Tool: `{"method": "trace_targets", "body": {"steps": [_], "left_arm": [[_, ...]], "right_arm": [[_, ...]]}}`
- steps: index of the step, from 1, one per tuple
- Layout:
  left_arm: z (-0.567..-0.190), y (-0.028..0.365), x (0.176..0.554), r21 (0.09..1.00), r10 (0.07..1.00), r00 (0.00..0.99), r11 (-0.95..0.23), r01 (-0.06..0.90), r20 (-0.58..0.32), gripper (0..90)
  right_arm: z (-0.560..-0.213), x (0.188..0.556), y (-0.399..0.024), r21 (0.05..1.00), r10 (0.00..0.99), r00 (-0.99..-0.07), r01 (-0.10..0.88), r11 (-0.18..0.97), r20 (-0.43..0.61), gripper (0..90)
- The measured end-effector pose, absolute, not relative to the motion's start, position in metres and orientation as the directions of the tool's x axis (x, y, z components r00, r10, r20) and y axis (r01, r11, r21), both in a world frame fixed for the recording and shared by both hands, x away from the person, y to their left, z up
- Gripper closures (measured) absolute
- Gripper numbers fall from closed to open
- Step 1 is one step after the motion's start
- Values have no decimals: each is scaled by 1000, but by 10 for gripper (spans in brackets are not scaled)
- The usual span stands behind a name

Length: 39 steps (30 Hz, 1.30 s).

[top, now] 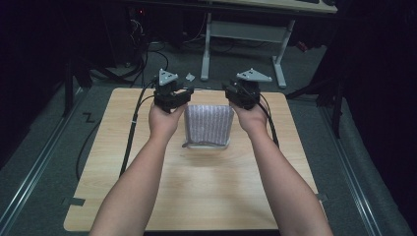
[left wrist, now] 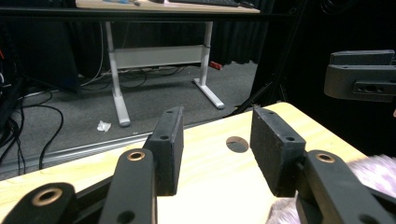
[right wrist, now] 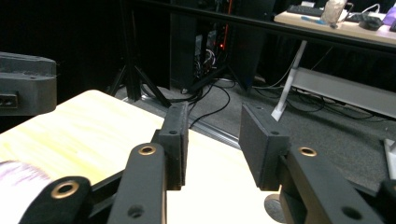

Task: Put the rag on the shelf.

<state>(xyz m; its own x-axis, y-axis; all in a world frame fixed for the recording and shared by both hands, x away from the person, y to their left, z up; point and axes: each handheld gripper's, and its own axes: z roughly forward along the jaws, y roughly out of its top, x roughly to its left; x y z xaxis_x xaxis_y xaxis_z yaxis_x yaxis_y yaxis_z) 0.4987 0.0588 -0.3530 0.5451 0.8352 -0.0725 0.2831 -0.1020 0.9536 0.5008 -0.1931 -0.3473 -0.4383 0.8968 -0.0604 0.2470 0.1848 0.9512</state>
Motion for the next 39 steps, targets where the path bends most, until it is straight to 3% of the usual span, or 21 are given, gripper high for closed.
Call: {"method": "trace_targets", "body": {"steps": [10, 19, 39], "left_arm": [[-349, 61, 467, 959, 823, 565, -109, 262, -60, 545], [-360, 73, 436, 959, 811, 583, -126, 253, -47, 543], [-426, 85, 403, 927, 778, 623, -173, 333, -78, 534]], "right_arm": [[-354, 460, -190, 951, 881, -459, 204, 233, -118, 588], [-361, 429, -201, 959, 882, -459, 185, 215, -109, 572], [-415, 386, -220, 926, 860, -496, 257, 276, -118, 590]]}}
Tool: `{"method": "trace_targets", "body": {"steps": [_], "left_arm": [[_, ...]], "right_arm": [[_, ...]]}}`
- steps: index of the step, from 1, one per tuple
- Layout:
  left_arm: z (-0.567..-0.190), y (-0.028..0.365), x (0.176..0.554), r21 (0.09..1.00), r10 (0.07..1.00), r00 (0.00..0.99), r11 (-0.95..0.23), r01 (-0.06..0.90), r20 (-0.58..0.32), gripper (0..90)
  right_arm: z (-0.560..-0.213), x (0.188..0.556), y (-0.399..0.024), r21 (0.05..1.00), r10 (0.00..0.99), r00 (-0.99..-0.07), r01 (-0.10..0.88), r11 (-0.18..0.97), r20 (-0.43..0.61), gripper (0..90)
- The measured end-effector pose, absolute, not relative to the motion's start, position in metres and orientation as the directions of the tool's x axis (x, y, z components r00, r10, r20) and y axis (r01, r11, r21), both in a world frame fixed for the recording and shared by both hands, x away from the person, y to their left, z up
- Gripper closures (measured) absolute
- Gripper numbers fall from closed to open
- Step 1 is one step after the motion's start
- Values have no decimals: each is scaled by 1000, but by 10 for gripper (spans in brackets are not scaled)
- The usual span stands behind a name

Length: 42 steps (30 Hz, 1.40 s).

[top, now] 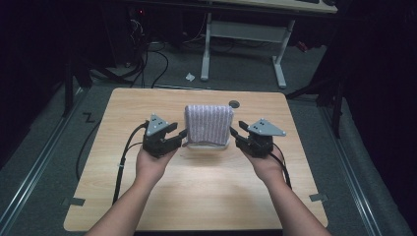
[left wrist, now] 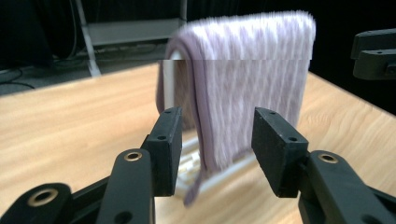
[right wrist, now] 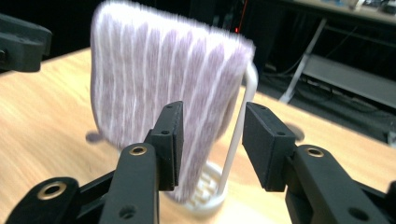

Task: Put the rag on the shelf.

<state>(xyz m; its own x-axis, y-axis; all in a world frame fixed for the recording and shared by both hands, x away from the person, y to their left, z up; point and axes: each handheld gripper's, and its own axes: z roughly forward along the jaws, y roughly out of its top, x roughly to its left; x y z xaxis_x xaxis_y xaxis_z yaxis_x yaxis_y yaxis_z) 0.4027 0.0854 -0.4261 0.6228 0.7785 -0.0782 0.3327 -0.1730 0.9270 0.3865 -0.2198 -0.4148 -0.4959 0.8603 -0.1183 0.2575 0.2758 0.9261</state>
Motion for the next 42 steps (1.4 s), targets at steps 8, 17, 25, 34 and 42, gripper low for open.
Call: {"method": "trace_targets", "body": {"steps": [8, 17, 25, 34, 42], "left_arm": [[-467, 83, 394, 894, 769, 632, -211, 396, -99, 524], [-503, 85, 377, 859, 746, 654, -246, 448, -127, 521], [-527, 83, 349, 817, 718, 682, -305, 490, -141, 519], [-526, 104, 311, 822, 705, 694, -303, 482, -147, 479], [-530, 112, 322, 806, 713, 669, -261, 531, -210, 479]], "right_arm": [[-451, 377, -225, 905, 856, -508, 312, 289, -98, 588], [-486, 361, -230, 880, 855, -513, 370, 297, -73, 594], [-514, 338, -233, 861, 850, -524, 407, 306, -55, 577], [-521, 305, -265, 858, 876, -481, 435, 273, -35, 547], [-525, 304, -269, 852, 873, -487, 451, 267, -16, 538]]}}
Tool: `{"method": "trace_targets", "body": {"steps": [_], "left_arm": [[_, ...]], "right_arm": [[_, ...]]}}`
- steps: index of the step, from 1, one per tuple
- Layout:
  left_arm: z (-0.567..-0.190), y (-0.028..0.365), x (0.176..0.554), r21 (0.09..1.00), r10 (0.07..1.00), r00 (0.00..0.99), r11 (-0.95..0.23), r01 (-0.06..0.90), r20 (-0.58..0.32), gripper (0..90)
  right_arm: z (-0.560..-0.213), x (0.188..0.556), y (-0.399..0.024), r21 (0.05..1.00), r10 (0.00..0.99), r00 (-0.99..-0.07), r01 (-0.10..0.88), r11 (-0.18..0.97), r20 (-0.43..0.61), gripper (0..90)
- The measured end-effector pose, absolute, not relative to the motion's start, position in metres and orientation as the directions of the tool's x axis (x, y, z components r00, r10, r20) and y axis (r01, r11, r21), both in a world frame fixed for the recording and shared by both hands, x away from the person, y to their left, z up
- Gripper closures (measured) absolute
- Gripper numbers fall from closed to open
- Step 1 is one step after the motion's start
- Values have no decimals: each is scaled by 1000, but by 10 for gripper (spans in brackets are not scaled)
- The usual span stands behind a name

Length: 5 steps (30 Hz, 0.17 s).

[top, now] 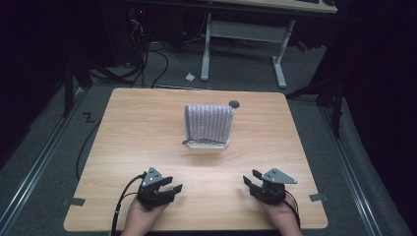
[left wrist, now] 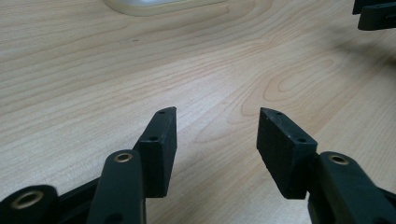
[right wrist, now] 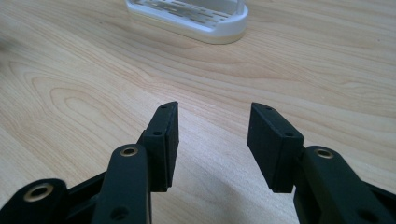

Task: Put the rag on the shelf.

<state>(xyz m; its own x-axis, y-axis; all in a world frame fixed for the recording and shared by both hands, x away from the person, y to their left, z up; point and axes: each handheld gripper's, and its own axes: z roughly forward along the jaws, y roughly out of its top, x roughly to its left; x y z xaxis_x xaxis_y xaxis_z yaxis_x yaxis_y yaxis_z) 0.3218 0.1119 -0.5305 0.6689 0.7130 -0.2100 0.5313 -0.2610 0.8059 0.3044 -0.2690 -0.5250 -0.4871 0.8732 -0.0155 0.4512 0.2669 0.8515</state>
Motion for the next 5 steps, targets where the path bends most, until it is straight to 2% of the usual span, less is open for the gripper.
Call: {"method": "trace_targets", "body": {"steps": [2, 5], "left_arm": [[-528, 115, 322, 808, 702, 669, -234, 540, -244, 474], [-525, 117, 321, 817, 708, 669, -235, 527, -228, 459]], "right_arm": [[-527, 305, -267, 849, 866, -499, 445, 285, -29, 538], [-529, 306, -266, 841, 862, -505, 451, 299, -36, 538]]}}
